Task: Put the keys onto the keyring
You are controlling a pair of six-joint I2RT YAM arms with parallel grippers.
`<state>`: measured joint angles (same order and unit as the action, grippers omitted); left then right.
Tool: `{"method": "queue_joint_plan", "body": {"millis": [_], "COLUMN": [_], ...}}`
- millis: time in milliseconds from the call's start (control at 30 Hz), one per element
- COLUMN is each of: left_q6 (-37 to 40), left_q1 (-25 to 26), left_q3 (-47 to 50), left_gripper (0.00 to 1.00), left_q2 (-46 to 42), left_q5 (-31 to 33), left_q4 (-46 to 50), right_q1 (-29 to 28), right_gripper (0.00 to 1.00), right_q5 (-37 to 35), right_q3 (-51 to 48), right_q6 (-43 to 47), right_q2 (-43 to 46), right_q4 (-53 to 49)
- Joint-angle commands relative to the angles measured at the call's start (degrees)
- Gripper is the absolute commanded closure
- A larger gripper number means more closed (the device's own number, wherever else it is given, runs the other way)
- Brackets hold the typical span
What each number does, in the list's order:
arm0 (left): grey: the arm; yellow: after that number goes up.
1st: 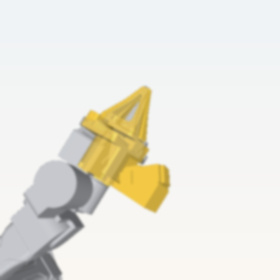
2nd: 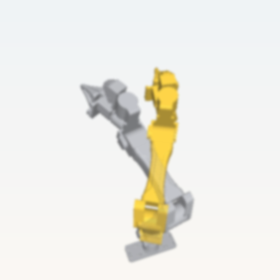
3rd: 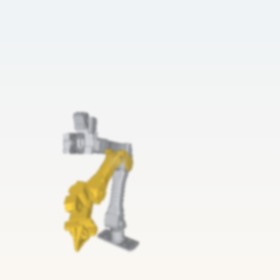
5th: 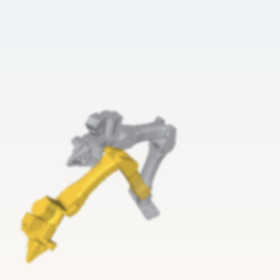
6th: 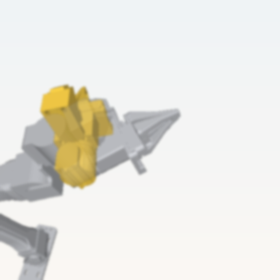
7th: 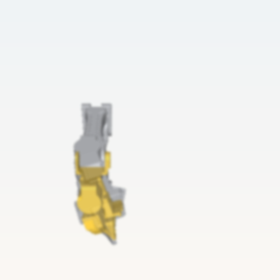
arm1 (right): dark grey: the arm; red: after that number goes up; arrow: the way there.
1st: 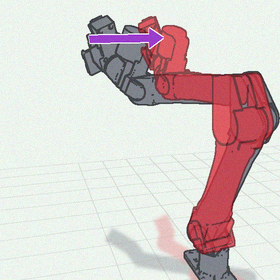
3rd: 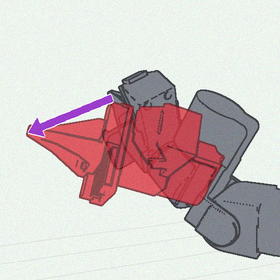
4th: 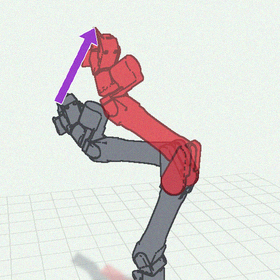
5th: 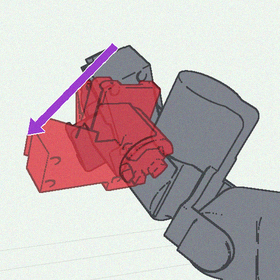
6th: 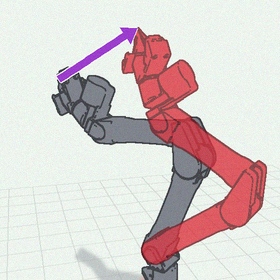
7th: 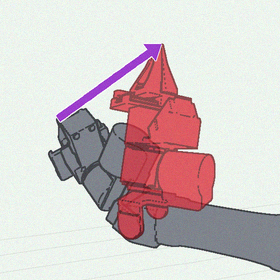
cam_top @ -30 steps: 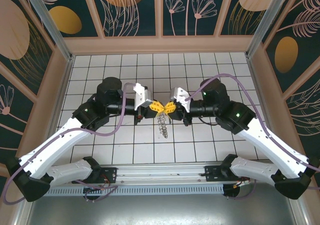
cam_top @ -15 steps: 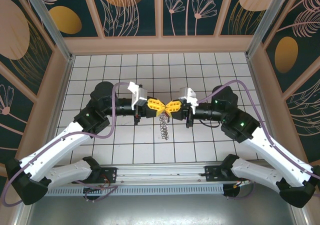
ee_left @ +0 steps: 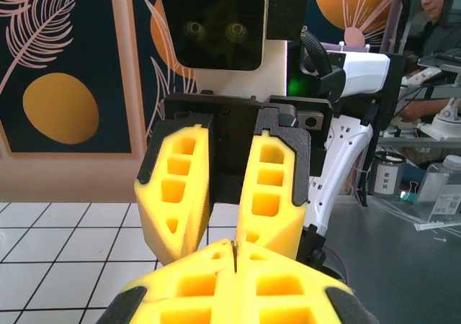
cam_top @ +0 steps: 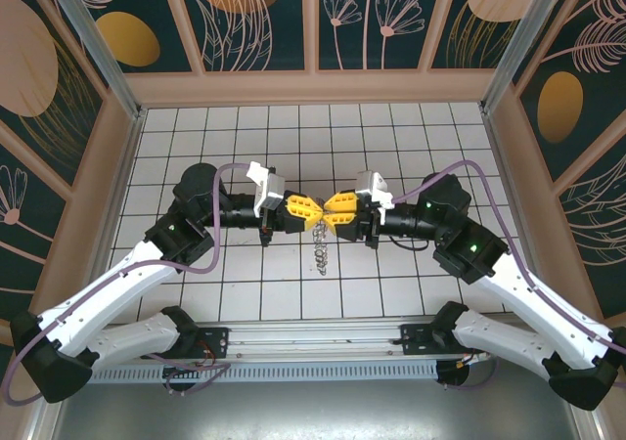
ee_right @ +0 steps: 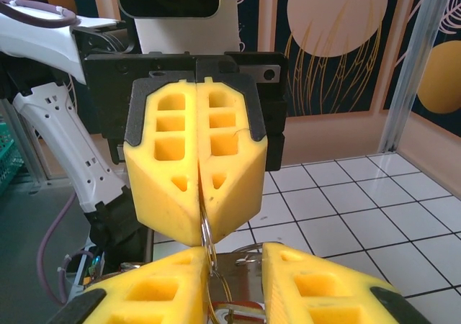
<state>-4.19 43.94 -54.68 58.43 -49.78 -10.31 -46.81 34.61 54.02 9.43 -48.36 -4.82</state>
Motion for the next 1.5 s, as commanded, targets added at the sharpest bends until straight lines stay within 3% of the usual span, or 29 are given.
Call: {"method": "queue_joint_plan", "body": {"millis": [0, 400, 833, 1167, 1467], "left_q6": [-0.82, -1.44, -0.82, -0.82, -0.66], "left_q1": [0.74, 0.73, 0.76, 0.75, 0.72], "left_q3": [-0.56, -0.7, -2.46, -2.71, -2.66], "left_gripper": [1.0, 1.0, 1.0, 1.0, 1.0], "left_q2": [-0.08, 0.09, -0.62, -0.28, -0.42], "left_q5": [-3.62, -4.45, -3.92, -4.21, -2.42], "left_q4": [-0.92, -2.21, -0.42, -0.45, -0.5], "right_q1": [0.66, 0.66, 0.66, 0.67, 0.66], "right_gripper": [0.74, 0.71, 0.7, 0.8, 0.97], "right_q5": [-0.51, 2.48, 0.9, 2.4, 5.34], "right_q3": [-0.72, -3.08, -5.15, -5.86, -6.69], "right_q6": [-1.85, -2.58, -2.88, -3.02, -3.45], "right_q2": [1.33, 2.73, 5.99, 5.08, 4.95], "right_q4": [5.1, 4.23, 2.03, 4.64, 5.7]}}
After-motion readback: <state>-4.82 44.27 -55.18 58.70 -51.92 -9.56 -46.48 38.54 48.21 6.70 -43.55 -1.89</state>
